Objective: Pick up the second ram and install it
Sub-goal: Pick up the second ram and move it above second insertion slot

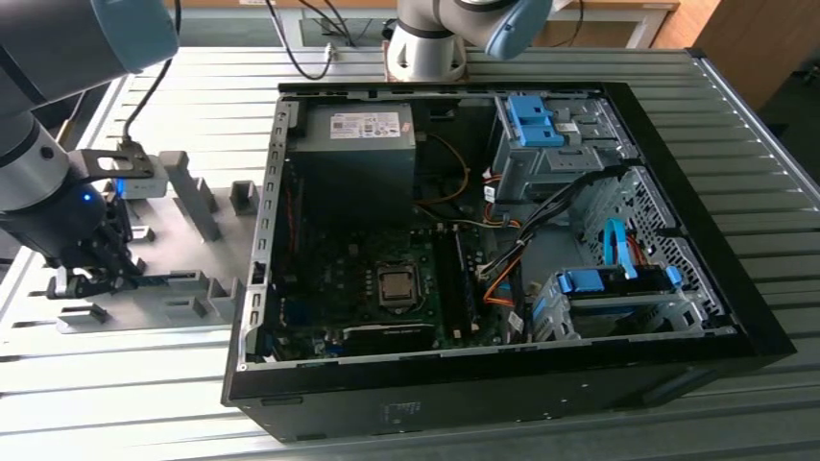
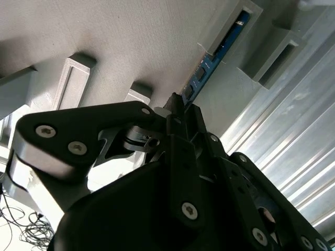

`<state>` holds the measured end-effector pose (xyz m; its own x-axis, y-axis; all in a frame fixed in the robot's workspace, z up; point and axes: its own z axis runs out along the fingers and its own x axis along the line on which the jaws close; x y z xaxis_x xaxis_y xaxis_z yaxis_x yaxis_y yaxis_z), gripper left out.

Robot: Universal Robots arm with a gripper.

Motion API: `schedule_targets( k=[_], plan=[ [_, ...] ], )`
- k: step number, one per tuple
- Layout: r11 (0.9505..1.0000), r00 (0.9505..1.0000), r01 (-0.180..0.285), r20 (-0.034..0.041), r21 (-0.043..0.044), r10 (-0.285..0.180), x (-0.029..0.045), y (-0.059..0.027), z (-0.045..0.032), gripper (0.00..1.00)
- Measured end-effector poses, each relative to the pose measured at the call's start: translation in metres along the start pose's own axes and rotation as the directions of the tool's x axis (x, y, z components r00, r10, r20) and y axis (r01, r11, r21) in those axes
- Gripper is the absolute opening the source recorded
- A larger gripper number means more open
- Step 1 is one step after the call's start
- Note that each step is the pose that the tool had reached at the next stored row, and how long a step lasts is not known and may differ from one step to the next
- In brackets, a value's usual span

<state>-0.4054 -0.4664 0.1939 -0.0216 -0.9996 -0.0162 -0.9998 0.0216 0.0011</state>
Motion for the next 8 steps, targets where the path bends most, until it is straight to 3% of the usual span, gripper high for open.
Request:
schedule_targets(
  k=[4,5,8],
  plan=[
    [1.0000,1.0000,0.000,-0.0001,-0.0002,0.000,0.0000,0.0000,0.0001,0.21],
    [1.0000,1.0000,0.000,0.0000,-0.0001,0.000,0.0000,0.0000,0.0002,0.14],
    [1.0000,1.0000,0.000,0.0000,0.0000,0.000,0.0000,0.0000,0.0003,0.14]
  ],
)
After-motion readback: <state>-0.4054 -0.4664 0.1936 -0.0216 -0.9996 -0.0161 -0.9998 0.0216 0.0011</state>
